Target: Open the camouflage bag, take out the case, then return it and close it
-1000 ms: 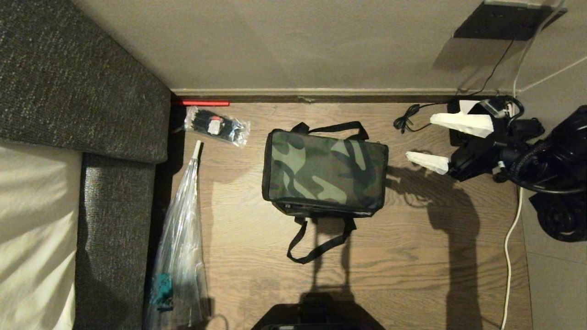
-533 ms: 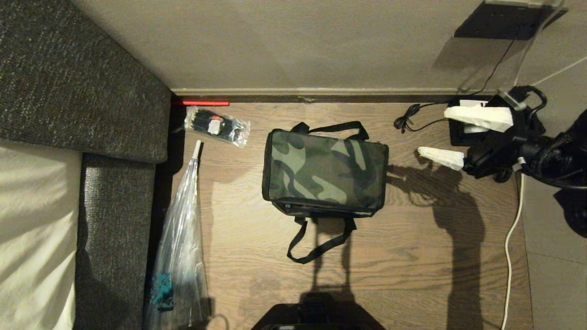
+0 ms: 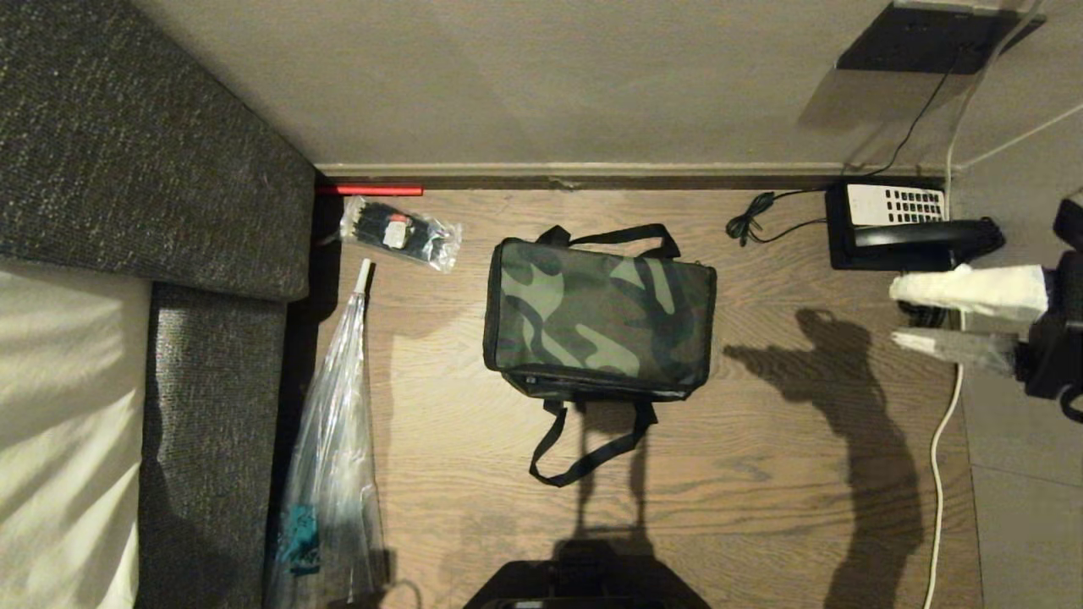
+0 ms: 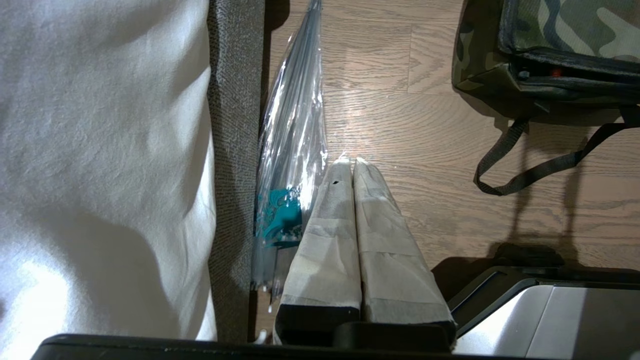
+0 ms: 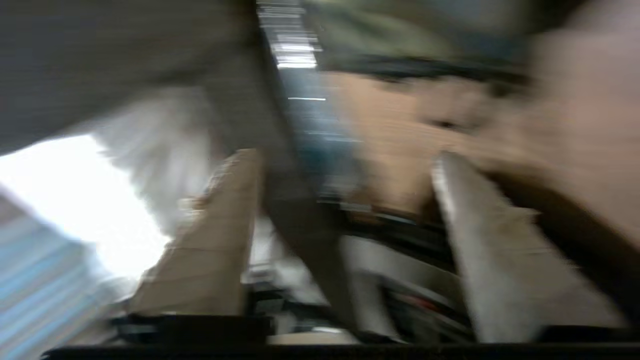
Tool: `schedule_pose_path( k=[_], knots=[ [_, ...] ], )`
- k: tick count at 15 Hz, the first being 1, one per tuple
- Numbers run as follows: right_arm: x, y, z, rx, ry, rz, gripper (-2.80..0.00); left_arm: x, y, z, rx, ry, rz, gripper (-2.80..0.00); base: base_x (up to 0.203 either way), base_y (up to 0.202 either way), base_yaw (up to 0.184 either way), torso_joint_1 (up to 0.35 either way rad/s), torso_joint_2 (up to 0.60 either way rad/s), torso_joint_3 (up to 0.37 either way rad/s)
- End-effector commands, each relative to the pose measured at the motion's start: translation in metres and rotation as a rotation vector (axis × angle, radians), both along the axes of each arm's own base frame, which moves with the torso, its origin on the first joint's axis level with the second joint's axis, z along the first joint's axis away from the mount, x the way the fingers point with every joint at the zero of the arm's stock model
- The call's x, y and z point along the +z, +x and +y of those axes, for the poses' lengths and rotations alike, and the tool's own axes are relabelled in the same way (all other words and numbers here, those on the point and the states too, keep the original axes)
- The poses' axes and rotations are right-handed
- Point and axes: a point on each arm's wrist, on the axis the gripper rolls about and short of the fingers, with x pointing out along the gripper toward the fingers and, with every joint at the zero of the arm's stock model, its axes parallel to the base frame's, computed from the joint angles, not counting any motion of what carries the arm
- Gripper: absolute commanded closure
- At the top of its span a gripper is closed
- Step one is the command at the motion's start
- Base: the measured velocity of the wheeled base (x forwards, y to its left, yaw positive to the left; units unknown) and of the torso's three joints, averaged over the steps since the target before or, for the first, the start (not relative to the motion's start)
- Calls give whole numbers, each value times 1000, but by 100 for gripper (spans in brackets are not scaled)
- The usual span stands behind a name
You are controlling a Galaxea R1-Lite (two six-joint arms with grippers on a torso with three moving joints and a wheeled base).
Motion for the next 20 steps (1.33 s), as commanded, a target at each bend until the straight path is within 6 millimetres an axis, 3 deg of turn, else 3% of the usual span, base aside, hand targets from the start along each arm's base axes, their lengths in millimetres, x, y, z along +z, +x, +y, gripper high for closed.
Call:
schedule_pose_path(
  k=[1,4,6,8,11,13,14,15,17,20],
  knots=[
    [1,-23,-1,-120,-124,4,0,0,0,0,0,0,0,0,0,0,0,0,0,0],
    [9,-57,0,-175,-340,-136,0,0,0,0,0,0,2,0,0,0,0,0,0,0],
    [1,-96,2,-186,-438,-237,0,0,0,0,0,0,0,0,0,0,0,0,0,0],
    [-24,-139,4,-209,-536,-343,0,0,0,0,0,0,0,0,0,0,0,0,0,0],
    [-93,-187,2,-321,-694,-441,0,0,0,0,0,0,1,0,0,0,0,0,0,0],
    [-151,-192,0,-411,-756,-454,0,0,0,0,0,0,0,0,0,0,0,0,0,0],
    [-165,-194,-1,-487,-752,-534,0,0,0,0,0,0,1,0,0,0,0,0,0,0],
    [-173,-197,-2,-554,-744,-607,0,0,0,0,0,0,0,0,0,0,0,0,0,0],
    [-171,-200,-3,-659,-657,-667,0,0,0,0,0,0,1,0,0,0,0,0,0,0],
    [-170,-200,-3,-668,-674,-677,0,0,0,0,0,0,1,0,0,0,0,0,0,0]
  ],
)
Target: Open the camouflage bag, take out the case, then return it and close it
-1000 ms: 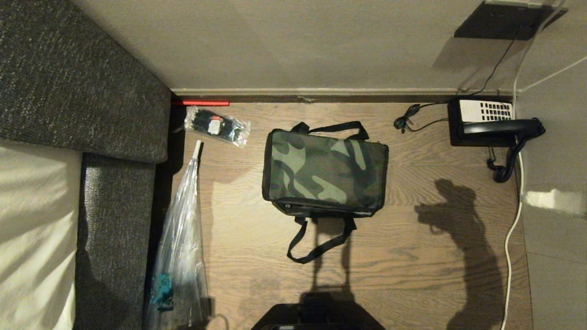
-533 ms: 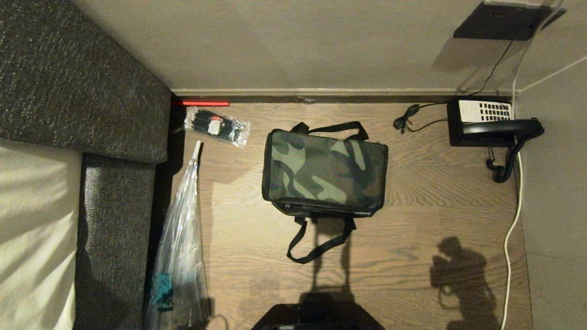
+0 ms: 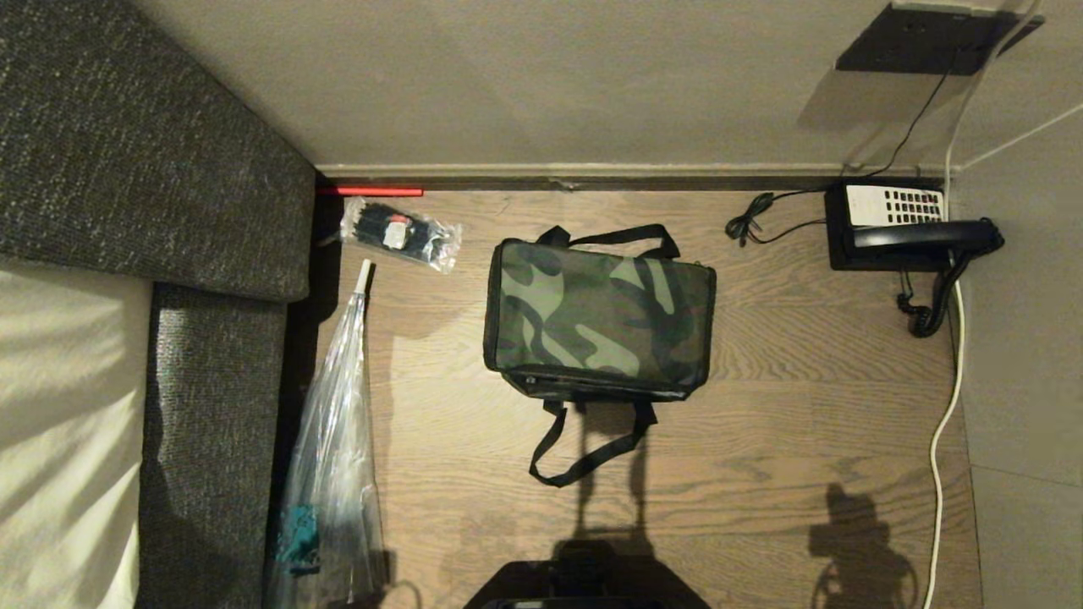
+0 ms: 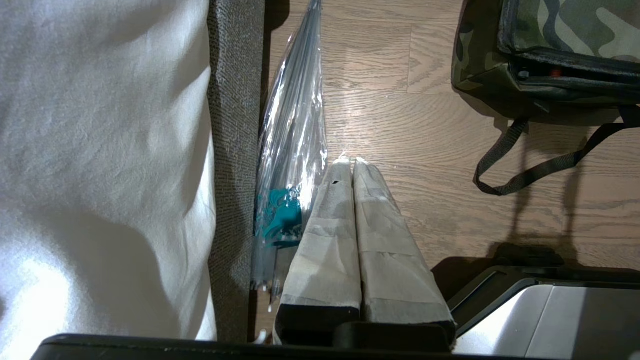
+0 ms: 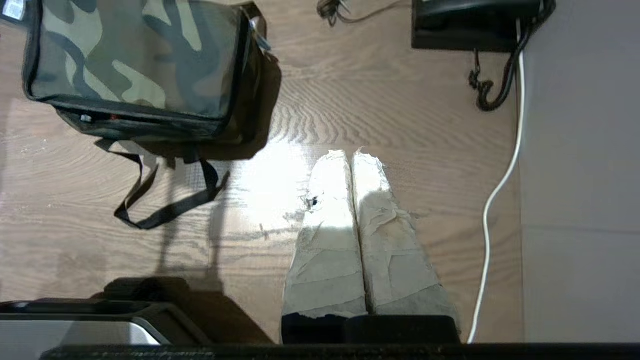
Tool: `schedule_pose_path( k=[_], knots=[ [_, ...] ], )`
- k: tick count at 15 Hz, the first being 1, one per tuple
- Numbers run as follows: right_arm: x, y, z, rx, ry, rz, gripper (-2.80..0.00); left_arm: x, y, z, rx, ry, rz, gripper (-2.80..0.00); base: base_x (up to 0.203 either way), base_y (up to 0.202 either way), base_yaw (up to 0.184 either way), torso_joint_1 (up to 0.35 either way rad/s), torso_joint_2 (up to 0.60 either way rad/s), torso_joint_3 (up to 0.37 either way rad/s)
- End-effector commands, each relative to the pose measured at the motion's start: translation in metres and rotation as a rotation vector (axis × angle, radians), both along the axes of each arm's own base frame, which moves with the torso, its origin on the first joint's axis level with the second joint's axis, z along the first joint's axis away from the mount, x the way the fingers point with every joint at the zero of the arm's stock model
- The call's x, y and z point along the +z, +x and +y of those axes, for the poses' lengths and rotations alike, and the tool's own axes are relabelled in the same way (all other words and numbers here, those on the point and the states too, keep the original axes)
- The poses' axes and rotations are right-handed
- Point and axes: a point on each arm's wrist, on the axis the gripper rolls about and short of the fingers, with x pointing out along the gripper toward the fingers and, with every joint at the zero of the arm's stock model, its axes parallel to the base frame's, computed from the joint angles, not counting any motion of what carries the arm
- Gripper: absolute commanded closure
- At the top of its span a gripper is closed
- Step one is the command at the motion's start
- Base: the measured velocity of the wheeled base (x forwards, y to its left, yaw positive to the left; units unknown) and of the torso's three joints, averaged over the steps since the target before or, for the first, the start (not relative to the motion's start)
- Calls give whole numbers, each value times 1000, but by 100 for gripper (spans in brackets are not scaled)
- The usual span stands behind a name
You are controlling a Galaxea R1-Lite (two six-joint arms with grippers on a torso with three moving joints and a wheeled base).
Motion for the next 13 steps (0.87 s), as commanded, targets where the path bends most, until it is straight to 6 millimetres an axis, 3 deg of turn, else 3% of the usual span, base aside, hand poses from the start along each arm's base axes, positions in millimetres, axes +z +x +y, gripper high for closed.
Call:
schedule_pose_path(
  k=[1,13],
  knots=[
    [-12,2,0,0,-3,17,0,0,0,0,0,0,0,0,0,0,0,0,0,0],
    [-12,2,0,1,3,17,0,0,0,0,0,0,0,0,0,0,0,0,0,0]
  ],
)
